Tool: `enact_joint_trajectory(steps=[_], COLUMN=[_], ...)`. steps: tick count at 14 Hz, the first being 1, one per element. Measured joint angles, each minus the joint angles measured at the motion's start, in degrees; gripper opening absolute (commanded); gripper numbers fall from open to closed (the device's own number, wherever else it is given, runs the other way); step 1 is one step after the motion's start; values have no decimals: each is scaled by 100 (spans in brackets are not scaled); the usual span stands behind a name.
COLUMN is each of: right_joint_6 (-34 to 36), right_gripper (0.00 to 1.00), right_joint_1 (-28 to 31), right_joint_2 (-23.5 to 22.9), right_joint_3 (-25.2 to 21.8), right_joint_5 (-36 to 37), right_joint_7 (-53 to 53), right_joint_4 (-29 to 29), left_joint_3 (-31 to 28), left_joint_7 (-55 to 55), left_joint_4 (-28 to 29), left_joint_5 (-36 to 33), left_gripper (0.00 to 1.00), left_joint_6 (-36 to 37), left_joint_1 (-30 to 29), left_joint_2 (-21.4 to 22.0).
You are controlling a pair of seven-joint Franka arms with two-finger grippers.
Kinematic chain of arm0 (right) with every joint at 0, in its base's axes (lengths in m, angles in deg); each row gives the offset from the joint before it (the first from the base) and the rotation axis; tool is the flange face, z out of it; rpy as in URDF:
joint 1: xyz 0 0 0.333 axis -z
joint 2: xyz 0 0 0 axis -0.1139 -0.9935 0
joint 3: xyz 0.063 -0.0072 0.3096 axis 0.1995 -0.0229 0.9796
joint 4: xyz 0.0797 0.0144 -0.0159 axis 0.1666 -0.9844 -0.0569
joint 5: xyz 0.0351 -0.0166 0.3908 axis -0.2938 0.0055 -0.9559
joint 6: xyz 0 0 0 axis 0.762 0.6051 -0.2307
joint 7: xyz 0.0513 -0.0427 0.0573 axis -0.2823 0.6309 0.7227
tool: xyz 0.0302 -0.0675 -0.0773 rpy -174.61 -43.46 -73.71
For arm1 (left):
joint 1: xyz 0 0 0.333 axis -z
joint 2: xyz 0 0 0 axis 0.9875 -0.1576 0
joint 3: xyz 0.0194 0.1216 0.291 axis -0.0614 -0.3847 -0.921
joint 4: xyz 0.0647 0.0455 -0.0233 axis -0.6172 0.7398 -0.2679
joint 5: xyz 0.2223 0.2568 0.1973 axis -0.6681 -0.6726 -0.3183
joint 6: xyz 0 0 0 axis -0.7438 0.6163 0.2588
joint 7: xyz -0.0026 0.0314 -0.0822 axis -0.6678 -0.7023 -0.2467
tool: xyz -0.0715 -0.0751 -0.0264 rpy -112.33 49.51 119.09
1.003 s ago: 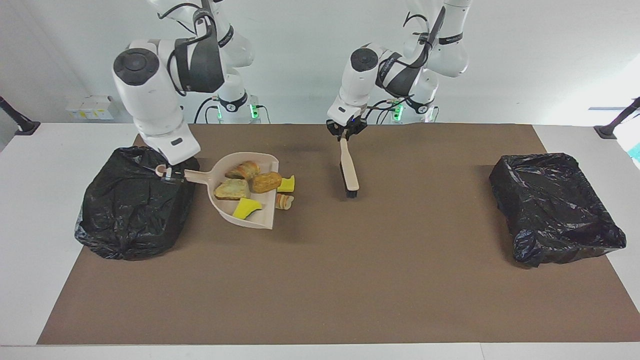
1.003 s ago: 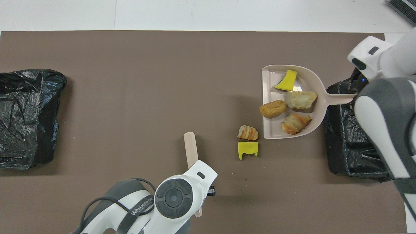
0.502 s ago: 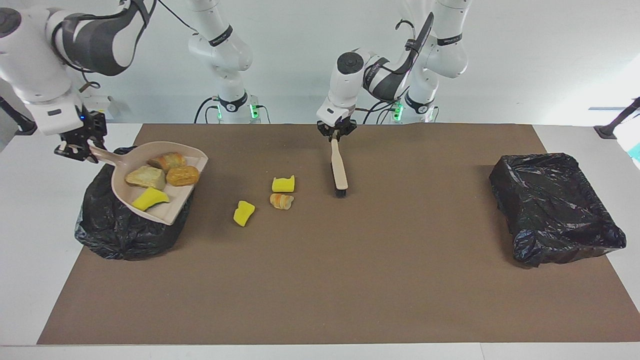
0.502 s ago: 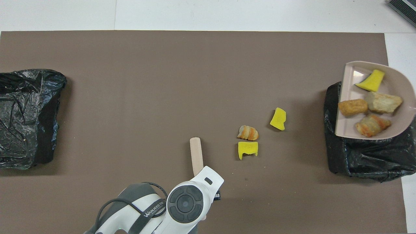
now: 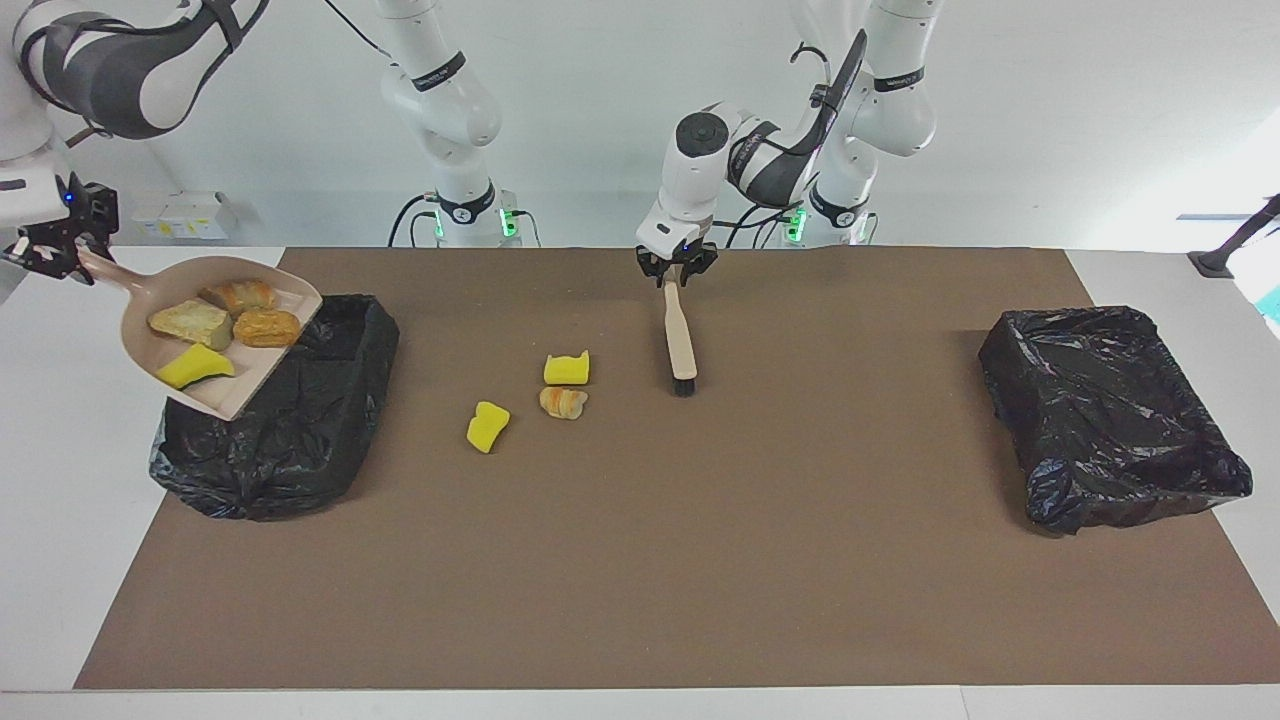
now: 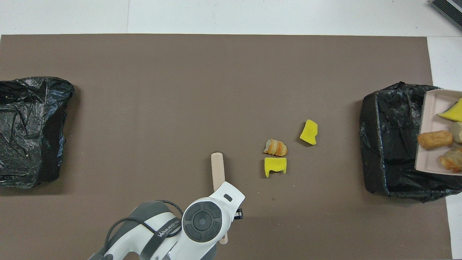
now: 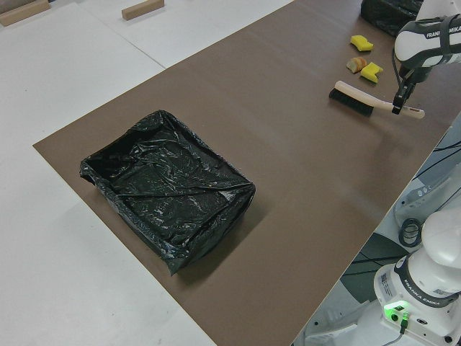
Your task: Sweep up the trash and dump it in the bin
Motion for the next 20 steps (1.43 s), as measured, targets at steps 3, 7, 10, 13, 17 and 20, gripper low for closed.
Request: enact_joint_trajectory(steps=[3,7,10,13,17,20], right_joint_6=[-239,-437,-385,-113,-101,-96], right_gripper=[0,0,0,0,0,0], right_joint_1=[-1,-251,-680,-849,-855,-1038], right_joint_2=[314,708,780,811,885,945], right_joint_3=[2,54,73,85,90,112], right_joint_5=[455,1271,2007,2662,3160,3566], right_joint_7=[-562,-1221,-1498,-1931,-1967,-1967], right_joint_4=[-559,-1257,-1383,-1408,-1399,-1377], left_joint_3=[-37,-71,-86,-97,-103,-104], left_joint_7=[6,93,614,1587,2671,3460], left_joint_4=[-75,-411,-641,-700,-658,-661], left_joint_5=[-3,-474,-599,-609,-900,-1043], left_gripper=[100,100,100,100,100,100], left_joint_6=[4,425,843,1448,1687,1711], left_joint_1=[-385,-1231,-1909,-2654,-3547,-4139], left_joint_2=[1,34,115,392,491,496])
